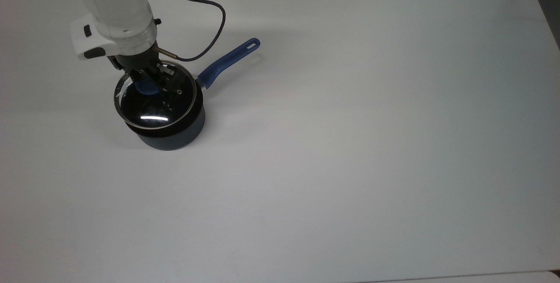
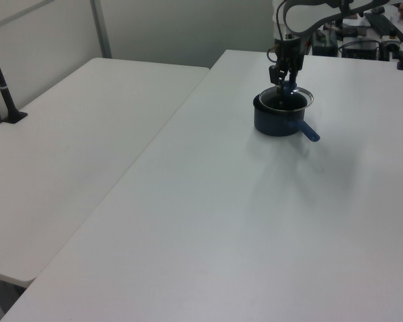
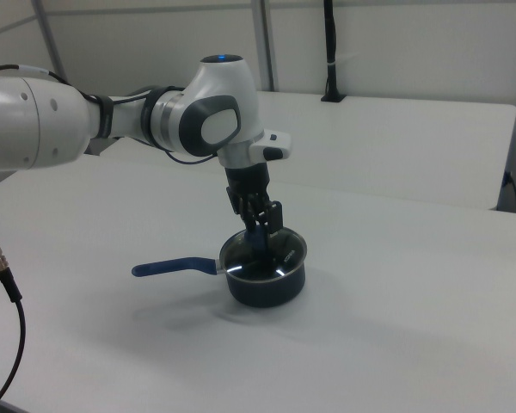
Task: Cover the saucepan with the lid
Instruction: 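Lower the glass lid onto the saucepan rim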
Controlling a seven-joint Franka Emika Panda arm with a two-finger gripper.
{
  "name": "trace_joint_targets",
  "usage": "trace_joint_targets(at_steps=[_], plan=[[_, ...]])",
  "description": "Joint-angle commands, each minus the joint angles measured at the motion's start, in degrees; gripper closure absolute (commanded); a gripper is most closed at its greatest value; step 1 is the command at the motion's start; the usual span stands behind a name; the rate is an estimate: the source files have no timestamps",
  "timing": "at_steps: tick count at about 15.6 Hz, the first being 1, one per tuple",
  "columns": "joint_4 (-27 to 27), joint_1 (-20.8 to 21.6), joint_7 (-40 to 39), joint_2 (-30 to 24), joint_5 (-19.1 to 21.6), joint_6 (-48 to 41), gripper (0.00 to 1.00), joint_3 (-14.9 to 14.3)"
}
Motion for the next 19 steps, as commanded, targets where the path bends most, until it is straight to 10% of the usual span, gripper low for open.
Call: trace_joint_targets(at_steps=[1,19], plan=[[1.3,1.1,0.1,1.6,0.8,1.5,0.62,-0.9],[2.5,2.8,0.9,3.3,0.8,1.4,0.61,-0.8]])
